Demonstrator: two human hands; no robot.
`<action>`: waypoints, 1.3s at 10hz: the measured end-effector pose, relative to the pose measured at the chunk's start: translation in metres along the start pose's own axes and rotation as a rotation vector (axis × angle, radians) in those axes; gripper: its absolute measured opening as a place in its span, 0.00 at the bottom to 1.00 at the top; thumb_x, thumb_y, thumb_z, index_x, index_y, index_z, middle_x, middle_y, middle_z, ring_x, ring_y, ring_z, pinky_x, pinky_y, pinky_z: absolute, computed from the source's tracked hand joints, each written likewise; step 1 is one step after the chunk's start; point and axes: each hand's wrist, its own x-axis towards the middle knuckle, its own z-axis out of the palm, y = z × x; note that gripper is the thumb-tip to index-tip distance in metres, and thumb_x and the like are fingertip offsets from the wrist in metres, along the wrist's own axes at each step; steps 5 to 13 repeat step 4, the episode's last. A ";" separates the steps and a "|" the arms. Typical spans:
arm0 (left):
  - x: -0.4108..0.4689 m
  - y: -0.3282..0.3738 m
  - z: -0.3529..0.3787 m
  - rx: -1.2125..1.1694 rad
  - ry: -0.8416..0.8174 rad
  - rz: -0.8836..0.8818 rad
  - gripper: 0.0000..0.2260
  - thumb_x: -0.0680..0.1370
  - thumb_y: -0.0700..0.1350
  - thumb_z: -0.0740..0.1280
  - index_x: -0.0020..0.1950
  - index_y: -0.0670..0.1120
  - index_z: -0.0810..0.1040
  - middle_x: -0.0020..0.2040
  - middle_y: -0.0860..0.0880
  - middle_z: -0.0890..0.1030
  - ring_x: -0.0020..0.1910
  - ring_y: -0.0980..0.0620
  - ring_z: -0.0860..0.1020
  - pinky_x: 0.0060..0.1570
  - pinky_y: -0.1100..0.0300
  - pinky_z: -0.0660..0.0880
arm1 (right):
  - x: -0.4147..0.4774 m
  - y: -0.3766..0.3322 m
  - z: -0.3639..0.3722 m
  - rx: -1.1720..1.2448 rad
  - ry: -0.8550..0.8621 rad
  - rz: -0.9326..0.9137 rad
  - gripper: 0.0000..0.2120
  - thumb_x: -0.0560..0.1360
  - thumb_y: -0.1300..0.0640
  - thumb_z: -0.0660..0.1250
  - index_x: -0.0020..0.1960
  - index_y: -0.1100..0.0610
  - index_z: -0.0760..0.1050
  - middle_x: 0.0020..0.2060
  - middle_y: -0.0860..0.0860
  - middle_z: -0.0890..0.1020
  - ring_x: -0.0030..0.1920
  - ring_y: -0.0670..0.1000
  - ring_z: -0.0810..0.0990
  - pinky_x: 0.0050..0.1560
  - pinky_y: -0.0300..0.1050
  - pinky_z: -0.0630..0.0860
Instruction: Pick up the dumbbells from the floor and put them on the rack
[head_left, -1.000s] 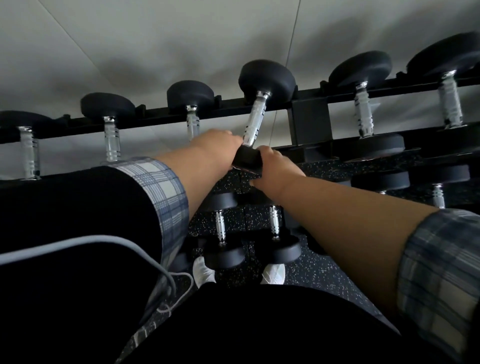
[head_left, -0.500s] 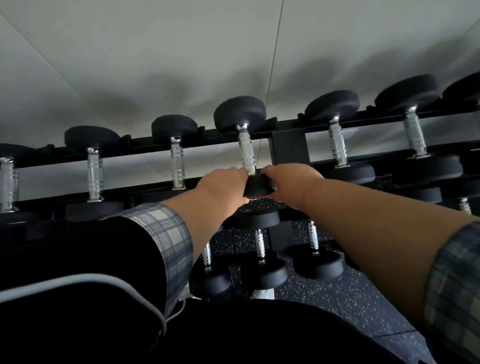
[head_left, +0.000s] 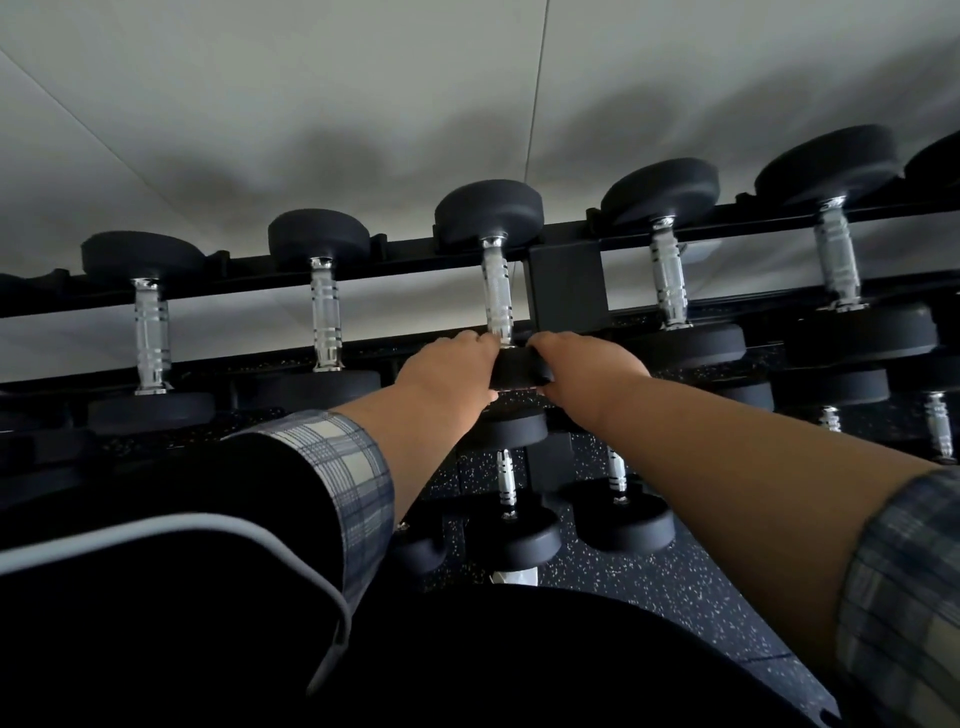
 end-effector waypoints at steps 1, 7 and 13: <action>-0.003 -0.007 -0.007 -0.034 -0.045 0.004 0.25 0.74 0.48 0.72 0.69 0.51 0.69 0.55 0.49 0.78 0.52 0.46 0.78 0.46 0.54 0.70 | -0.001 -0.001 -0.004 0.021 -0.013 -0.001 0.23 0.76 0.56 0.69 0.69 0.50 0.68 0.61 0.54 0.78 0.54 0.58 0.80 0.51 0.57 0.79; -0.046 -0.004 -0.070 -0.013 0.013 -0.036 0.27 0.77 0.53 0.68 0.74 0.50 0.65 0.69 0.47 0.74 0.65 0.45 0.73 0.63 0.47 0.71 | -0.028 -0.028 -0.063 0.154 0.089 -0.021 0.28 0.76 0.49 0.68 0.74 0.51 0.65 0.67 0.54 0.76 0.62 0.58 0.77 0.58 0.54 0.76; -0.046 -0.004 -0.070 -0.013 0.013 -0.036 0.27 0.77 0.53 0.68 0.74 0.50 0.65 0.69 0.47 0.74 0.65 0.45 0.73 0.63 0.47 0.71 | -0.028 -0.028 -0.063 0.154 0.089 -0.021 0.28 0.76 0.49 0.68 0.74 0.51 0.65 0.67 0.54 0.76 0.62 0.58 0.77 0.58 0.54 0.76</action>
